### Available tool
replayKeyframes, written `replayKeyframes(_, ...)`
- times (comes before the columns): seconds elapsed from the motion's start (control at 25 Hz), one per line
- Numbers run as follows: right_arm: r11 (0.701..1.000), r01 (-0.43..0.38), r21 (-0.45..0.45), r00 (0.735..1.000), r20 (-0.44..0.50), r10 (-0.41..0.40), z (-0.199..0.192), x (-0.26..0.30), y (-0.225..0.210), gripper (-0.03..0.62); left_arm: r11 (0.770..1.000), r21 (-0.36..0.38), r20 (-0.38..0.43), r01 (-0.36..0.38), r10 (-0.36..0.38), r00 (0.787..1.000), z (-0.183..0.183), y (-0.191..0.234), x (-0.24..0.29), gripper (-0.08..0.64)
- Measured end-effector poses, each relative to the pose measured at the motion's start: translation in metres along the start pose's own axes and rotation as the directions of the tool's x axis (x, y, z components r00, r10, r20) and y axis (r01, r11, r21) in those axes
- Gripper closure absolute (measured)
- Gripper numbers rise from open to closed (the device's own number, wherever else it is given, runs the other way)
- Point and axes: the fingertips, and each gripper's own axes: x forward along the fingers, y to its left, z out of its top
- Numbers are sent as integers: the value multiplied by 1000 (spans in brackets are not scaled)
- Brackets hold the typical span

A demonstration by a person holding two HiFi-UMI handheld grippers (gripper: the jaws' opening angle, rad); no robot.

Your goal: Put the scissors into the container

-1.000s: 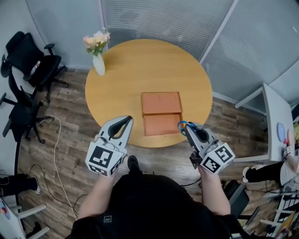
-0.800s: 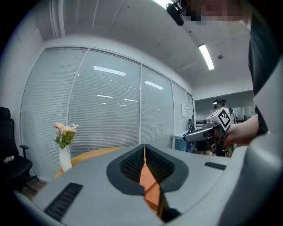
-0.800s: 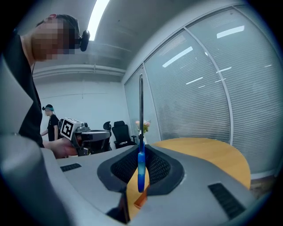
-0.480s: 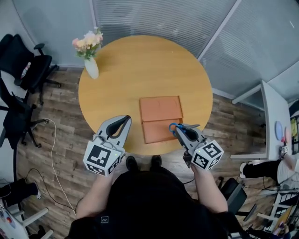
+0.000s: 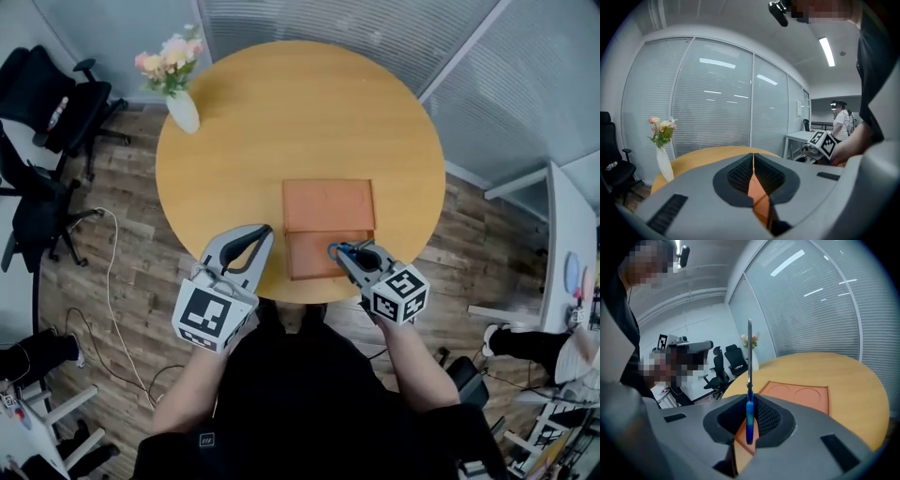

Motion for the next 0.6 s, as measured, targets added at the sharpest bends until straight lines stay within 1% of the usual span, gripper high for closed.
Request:
replayKeyframes(0.16, 1000, -26, -17, 993, -115, 24, -36, 21, -8, 534, 999, -32, -21, -12, 12, 1000, -13, -2, 2, 543)
replayKeyframes(0.24, 998, -35, -54, 985, -173, 25, -50, 29, -13, 534, 999, -38, -33, -31, 30, 999, -19, 1, 0, 543)
replayKeyframes(0.32, 994, -54, -98, 970, -243, 28, -65, 36, -19, 534, 998, -49, -51, -46, 44, 998, -25, 2, -2, 543)
replayKeyframes(0.4, 985, -90, -148, 944, -329, 37, -80, 41, -24, 534, 996, -67, -59, -56, 52, 997, -29, 1, -5, 543)
replayKeyframes(0.48, 973, -129, -193, 909, -415, 38, -94, 44, -29, 534, 994, -84, -40, -67, 64, 997, -26, 1, -7, 543)
replayKeyframes(0.6, 962, -160, -223, 864, -502, 28, -109, 48, -38, 534, 992, -99, -28, -81, 78, 997, -25, 0, -10, 543)
